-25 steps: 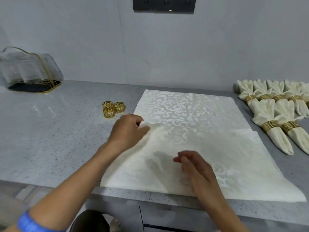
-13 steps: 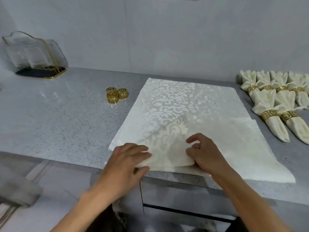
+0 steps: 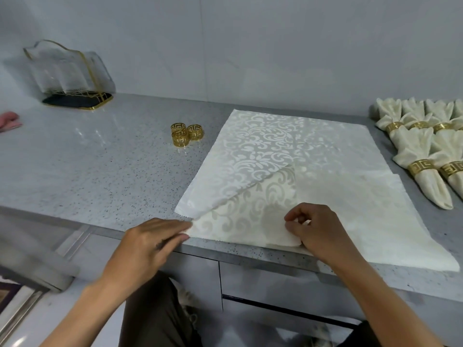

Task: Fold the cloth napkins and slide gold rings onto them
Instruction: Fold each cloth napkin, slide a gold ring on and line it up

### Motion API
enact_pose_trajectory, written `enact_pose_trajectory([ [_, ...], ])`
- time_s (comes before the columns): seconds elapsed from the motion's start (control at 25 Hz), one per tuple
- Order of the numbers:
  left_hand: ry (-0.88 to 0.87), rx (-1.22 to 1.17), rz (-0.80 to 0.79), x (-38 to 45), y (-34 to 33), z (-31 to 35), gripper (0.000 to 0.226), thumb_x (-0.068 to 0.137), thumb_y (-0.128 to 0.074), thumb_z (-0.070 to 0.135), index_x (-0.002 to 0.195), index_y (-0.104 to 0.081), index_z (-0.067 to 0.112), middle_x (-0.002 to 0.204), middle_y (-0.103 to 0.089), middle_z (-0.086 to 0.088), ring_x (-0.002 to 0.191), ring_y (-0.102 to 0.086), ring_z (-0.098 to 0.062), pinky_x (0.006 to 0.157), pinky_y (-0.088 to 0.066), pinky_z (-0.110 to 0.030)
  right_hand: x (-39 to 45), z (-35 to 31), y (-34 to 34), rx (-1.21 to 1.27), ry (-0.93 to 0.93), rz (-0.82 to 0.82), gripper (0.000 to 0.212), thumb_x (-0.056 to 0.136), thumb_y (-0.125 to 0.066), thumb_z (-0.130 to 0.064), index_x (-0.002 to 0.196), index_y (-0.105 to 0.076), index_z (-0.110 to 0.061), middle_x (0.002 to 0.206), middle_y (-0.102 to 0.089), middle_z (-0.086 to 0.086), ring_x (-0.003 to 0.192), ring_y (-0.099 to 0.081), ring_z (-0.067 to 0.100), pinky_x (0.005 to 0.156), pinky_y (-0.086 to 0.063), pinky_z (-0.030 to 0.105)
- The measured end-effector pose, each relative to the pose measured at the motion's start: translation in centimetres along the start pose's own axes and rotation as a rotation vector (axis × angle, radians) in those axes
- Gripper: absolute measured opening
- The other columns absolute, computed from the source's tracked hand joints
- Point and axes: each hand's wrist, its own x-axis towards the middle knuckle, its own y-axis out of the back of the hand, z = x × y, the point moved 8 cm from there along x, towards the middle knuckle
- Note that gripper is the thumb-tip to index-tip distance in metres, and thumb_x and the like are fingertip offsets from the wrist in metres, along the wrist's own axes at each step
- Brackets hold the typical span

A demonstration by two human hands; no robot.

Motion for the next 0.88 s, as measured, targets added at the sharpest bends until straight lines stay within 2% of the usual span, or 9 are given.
enact_pose_trajectory([
  [0.16,-0.089,0.068,-0.021,0.0,-0.1,-0.1,0.032,0.09,-0.055,0.033,0.099,-0.079,0.014,0.103,-0.074,0.008,0.091,-0.064,-0.005,0.084,-0.044,-0.006,-0.5,-0.3,-0.2,-0.124,0.037,0.017,0.016,0.083,-0.072,-0.018,0.076,-0.068,-0.032,0.074,-0.063,-0.01,0.064,-0.06,0.005,0.058,-0.038,0.016],
  [0.4,0.025,0.083,0.01,-0.4,0.0,-1.0,0.032,0.087,-0.056,0.033,0.092,-0.08,0.012,0.099,-0.074,0.006,0.09,-0.066,-0.012,0.081,-0.05,-0.025,-0.7,-0.3,-0.4,-0.19,0.09,0.017,0.009,0.088,-0.067,-0.025,0.082,-0.067,-0.031,0.078,-0.06,-0.014,0.071,-0.055,0.001,0.059,-0.033,0.013],
  [0.48,0.075,0.162,0.005,-0.2,0.4,-0.7,0.035,0.085,-0.052,0.034,0.088,-0.08,0.015,0.099,-0.074,0.007,0.091,-0.066,-0.016,0.081,-0.051,-0.031,-1.0,-0.4,-0.4,-0.251,0.142,0.039,0.007,0.091,-0.063,-0.029,0.084,-0.064,-0.033,0.082,-0.056,-0.014,0.073,-0.054,0.002,0.06,-0.033,0.013],
  [0.56,0.063,0.262,0.026,1.2,0.3,1.4,0.036,0.085,-0.047,0.032,0.092,-0.079,0.015,0.103,-0.073,0.004,0.096,-0.064,-0.021,0.086,-0.049,-0.037,-1.5,-0.6,-0.6,-0.326,0.191,0.075,0.007,0.095,-0.057,-0.034,0.09,-0.062,-0.033,0.088,-0.048,-0.013,0.073,-0.053,0.004,0.06,-0.034,0.015],
  [0.6,0.042,0.256,0.02,2.6,-0.4,2.9,0.039,0.088,-0.044,0.03,0.1,-0.077,0.014,0.111,-0.072,0.002,0.103,-0.062,-0.021,0.094,-0.045,-0.036,-1.9,-0.7,-0.8,-0.385,0.208,0.095,0.009,0.097,-0.053,-0.035,0.093,-0.06,-0.032,0.089,-0.044,-0.011,0.071,-0.052,0.007,0.058,-0.035,0.017],
  [0.68,-0.003,0.179,-0.117,6.0,-4.0,5.5,0.051,0.095,-0.032,0.036,0.128,-0.064,0.013,0.14,-0.056,0.001,0.13,-0.047,-0.017,0.114,-0.024,-0.026,-2.6,-1.0,-1.3,-0.505,0.249,0.137,0.011,0.098,-0.05,-0.035,0.094,-0.057,-0.028,0.087,-0.04,-0.009,0.063,-0.048,0.009,0.05,-0.032,0.021],
  [0.72,-0.022,0.15,-0.231,7.3,-6.5,6.3,0.06,0.097,-0.021,0.042,0.143,-0.048,0.014,0.155,-0.036,0.004,0.143,-0.03,-0.014,0.119,-0.01,-0.024,-2.9,-1.0,-1.5,-0.547,0.273,0.16,0.011,0.097,-0.052,-0.033,0.092,-0.056,-0.025,0.084,-0.039,-0.008,0.059,-0.046,0.011,0.046,-0.03,0.022],
  [0.8,-0.039,0.168,-0.438,8.4,-11.3,6.3,0.074,0.092,0.001,0.052,0.157,-0.015,0.019,0.161,0.004,0.012,0.15,0.002,-0.009,0.122,0.004,-0.03,-3.6,-1.3,-1.5,-0.617,0.3,0.186,0.011,0.095,-0.056,-0.031,0.089,-0.056,-0.023,0.079,-0.039,-0.009,0.055,-0.044,0.012,0.042,-0.024,0.021],
  [0.88,-0.034,0.249,-0.544,8.2,-13.9,5.1,0.078,0.087,0.011,0.055,0.157,0.0,0.022,0.161,0.014,0.014,0.149,0.013,-0.006,0.122,0.007,-0.033,-3.2,-2.0,-1.4,-0.665,0.318,0.169,0.014,0.098,-0.052,-0.034,0.09,-0.057,-0.024,0.081,-0.042,-0.009,0.065,-0.048,0.012,0.046,-0.027,0.023],
])
